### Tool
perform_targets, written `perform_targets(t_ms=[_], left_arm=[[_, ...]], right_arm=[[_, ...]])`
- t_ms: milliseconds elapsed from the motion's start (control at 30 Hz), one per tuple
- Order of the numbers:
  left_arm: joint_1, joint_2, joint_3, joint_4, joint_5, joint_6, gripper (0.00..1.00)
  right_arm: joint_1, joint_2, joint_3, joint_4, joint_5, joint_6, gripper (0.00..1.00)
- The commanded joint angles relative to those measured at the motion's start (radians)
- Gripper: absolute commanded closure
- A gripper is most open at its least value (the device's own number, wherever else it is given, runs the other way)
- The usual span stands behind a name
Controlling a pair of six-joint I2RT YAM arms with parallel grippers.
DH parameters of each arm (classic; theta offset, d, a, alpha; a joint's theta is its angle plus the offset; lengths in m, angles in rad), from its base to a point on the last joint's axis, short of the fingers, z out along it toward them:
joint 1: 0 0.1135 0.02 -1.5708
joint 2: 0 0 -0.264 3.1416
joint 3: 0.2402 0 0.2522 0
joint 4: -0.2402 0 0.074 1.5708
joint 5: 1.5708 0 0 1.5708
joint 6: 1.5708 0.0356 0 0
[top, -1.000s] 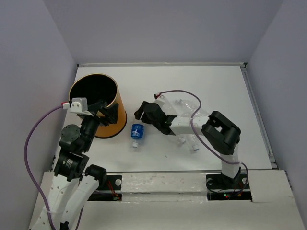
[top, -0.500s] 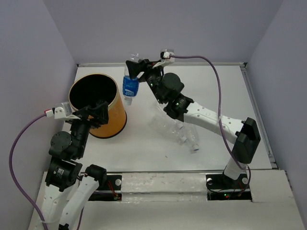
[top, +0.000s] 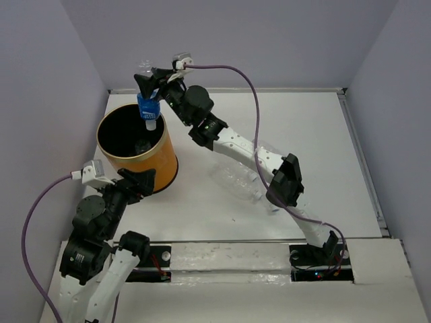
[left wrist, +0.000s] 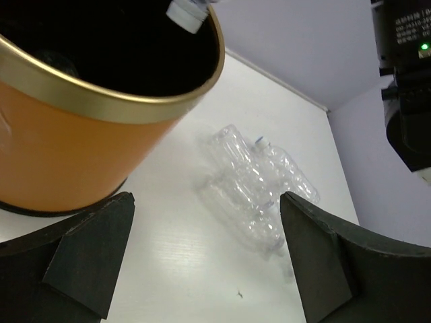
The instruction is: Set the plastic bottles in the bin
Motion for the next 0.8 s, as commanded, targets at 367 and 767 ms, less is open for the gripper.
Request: perform_targets(t_ms=[367, 767], left_arm=[[-0.025, 0.160, -0.188, 0.164, 0.371, -0.056, 0.01], [-0.254, 0.410, -0.324, 0.503, 0.183, -0.261, 0.01]], right_arm=[[0.006, -0.316, -0.309, -0.222, -0.291, -0.024, 0.06], [-0.270, -0.984, -1.302, -0.297, -0.273, 0.171, 0.89]])
